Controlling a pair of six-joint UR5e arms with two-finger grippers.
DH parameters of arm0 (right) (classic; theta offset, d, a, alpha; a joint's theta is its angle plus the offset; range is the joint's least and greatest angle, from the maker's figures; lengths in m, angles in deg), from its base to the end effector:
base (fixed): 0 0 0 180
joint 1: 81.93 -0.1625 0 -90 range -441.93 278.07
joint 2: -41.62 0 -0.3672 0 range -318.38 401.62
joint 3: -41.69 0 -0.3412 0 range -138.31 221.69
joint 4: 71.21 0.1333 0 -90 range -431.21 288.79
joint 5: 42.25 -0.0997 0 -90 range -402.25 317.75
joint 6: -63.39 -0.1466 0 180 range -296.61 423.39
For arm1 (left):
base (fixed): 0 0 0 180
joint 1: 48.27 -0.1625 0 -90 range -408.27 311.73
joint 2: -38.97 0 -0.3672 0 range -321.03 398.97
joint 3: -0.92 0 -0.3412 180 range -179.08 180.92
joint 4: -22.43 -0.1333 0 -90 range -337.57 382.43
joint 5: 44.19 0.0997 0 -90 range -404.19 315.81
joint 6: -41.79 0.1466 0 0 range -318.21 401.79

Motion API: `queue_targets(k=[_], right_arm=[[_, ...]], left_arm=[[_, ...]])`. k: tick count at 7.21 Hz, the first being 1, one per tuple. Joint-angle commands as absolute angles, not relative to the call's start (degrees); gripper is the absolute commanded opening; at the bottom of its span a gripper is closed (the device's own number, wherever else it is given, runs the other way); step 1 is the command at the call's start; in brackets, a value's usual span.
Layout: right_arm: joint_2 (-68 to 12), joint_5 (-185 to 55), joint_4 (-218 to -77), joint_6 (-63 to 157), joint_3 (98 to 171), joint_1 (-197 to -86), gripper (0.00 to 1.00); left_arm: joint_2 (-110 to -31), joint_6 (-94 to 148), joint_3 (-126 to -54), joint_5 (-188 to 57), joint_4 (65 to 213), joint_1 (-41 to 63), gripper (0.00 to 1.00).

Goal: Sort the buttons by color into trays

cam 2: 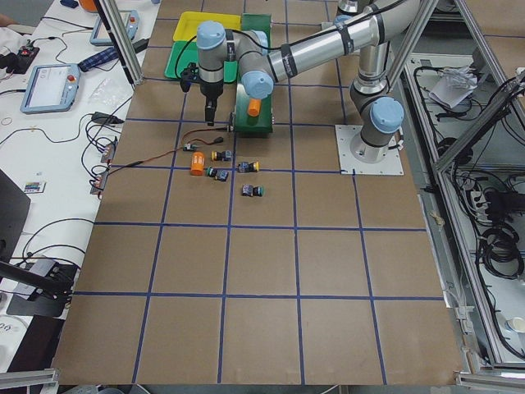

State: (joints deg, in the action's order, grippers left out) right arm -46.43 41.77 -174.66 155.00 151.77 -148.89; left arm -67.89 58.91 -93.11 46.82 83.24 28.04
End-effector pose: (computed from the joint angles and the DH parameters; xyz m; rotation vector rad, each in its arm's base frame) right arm -0.0220 -0.4314 0.2425 -1.6575 2.4517 -0.0103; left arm 0.0020 -0.5605 0.2616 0.0902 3.0778 -0.2082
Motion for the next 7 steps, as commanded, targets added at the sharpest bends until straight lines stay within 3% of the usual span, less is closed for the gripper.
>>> queue_targets(k=[1, 7], right_arm=[[-46.71, 39.93, -183.73, 162.26, 156.89, -147.23, 1.00], [-47.15, 35.53, -191.71, 174.31, 160.87, -148.98, 1.00]], left_arm=[[-74.55, 61.81, -89.80, 46.17, 75.97, 26.54, 1.00], [-83.89, 63.14, -85.30, 46.25, 76.39, 23.19, 1.00]])
